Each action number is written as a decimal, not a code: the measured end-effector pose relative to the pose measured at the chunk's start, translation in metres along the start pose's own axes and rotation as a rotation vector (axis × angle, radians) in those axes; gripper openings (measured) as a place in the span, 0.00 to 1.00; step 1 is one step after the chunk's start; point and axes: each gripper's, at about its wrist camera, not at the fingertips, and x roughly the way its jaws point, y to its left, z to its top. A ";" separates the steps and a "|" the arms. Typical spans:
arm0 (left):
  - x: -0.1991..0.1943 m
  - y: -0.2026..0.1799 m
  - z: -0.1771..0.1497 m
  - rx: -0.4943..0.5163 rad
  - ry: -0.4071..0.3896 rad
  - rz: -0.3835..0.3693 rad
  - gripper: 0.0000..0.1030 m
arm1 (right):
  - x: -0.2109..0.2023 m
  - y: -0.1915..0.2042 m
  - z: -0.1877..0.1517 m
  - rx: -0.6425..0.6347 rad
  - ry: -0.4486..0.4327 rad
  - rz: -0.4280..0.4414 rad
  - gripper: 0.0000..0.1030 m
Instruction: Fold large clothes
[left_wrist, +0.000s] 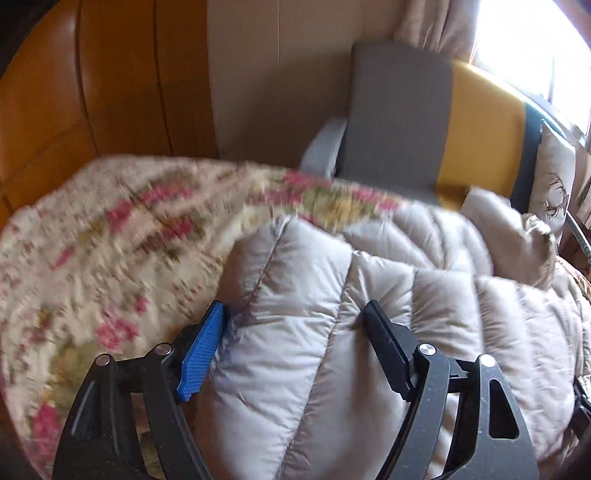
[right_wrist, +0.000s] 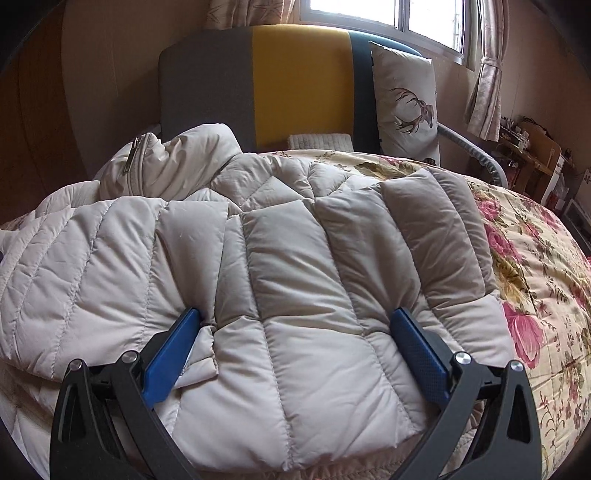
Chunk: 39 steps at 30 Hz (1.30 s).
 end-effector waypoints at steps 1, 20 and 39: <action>0.006 0.003 -0.002 -0.006 0.010 -0.007 0.81 | 0.000 0.001 0.000 -0.003 0.001 -0.003 0.98; -0.051 0.044 -0.061 -0.219 -0.008 -0.255 0.94 | 0.005 0.009 0.001 -0.026 0.020 -0.024 0.98; -0.130 0.064 -0.144 -0.105 -0.023 -0.226 0.96 | -0.073 0.011 -0.010 -0.230 0.070 0.045 0.98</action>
